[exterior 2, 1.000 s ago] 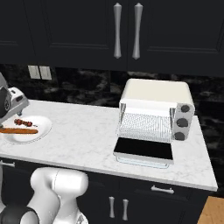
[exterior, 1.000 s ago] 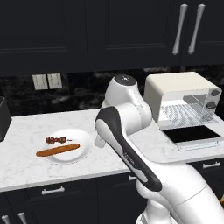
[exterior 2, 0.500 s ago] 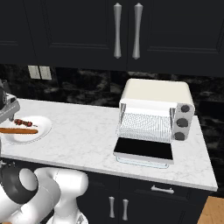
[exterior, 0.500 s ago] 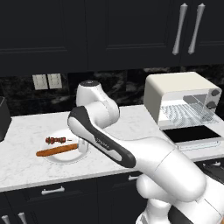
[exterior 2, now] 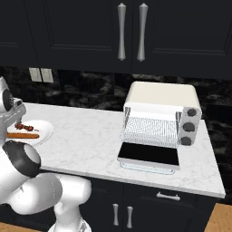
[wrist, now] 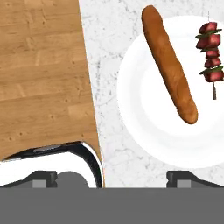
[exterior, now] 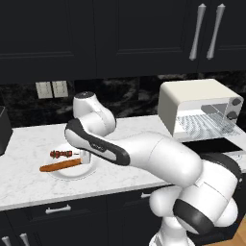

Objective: Pick up the kebab skewer and baguette bread, and place them inside the toaster oven. Close the toaster oven door and start by setting the timer.

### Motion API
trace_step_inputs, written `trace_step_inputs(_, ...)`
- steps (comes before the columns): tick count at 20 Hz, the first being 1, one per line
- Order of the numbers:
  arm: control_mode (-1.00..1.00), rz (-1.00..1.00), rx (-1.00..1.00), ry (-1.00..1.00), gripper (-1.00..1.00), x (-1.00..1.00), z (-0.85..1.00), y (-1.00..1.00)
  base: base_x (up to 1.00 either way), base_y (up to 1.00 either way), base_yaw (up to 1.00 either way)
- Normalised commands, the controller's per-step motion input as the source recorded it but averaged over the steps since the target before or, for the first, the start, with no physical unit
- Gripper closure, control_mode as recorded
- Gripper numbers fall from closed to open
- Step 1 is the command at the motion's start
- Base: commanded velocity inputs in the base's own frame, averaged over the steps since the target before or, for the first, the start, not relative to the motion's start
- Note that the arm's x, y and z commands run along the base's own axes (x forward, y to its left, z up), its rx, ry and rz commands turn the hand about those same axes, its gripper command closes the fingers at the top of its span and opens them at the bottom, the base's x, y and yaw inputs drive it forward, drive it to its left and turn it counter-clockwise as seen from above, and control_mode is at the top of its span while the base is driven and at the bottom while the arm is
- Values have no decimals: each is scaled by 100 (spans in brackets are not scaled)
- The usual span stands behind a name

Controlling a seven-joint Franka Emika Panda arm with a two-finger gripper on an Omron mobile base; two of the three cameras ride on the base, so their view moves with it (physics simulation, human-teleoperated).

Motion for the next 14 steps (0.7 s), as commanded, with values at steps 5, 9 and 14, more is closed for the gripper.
trace_step_inputs(5,-100,2,0,0,-100,49,-41,25,0,0,0)
trace_step_inputs(9,-100,0,0,0,-100,35,-38,35,0,0,0)
trace_step_inputs(14,-100,0,0,0,-100,11,-18,11,0,0,0)
